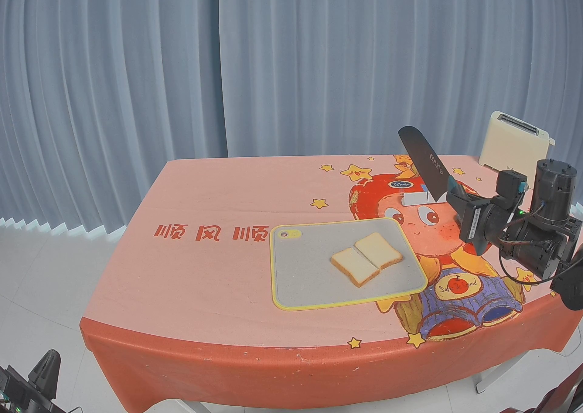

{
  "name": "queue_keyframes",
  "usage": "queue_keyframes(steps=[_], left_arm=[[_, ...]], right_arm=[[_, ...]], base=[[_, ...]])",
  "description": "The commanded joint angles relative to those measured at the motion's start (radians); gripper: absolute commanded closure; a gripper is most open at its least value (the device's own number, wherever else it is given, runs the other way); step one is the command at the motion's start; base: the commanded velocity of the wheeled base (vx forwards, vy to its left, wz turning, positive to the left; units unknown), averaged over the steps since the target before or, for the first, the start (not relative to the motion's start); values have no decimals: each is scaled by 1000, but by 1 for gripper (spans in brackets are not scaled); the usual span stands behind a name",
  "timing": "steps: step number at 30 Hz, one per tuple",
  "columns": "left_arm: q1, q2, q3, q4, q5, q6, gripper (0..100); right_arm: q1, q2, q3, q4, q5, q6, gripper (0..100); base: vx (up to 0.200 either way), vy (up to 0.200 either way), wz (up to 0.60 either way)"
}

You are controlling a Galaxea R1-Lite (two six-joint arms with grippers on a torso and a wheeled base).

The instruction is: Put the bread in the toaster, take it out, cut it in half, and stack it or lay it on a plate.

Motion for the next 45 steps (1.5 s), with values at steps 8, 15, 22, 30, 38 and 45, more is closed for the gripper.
queue_keyframes(steps=[8, 15, 22, 30, 38, 45], left_arm=[[0, 1, 18, -1, 1, 0, 100], [0, 1, 18, 0, 1, 0, 100], [0, 1, 18, 0, 1, 0, 100], [2, 1, 18, 0, 1, 0, 100], [0, 1, 18, -1, 1, 0, 100], [0, 1, 18, -1, 1, 0, 100]], right_arm=[[-21, 34, -5, -2, 0, 0, 100], [-39, 39, -9, -2, 0, -3, 100], [-48, 53, -20, -2, 1, -3, 100], [-64, 68, -29, -2, 3, -3, 100], [-88, 76, -42, -2, 29, -3, 100], [-111, 90, -45, -2, 30, -3, 100]], base=[[0, 0, 0], [0, 0, 0], [0, 0, 0], [0, 0, 0], [0, 0, 0], [0, 0, 0]])
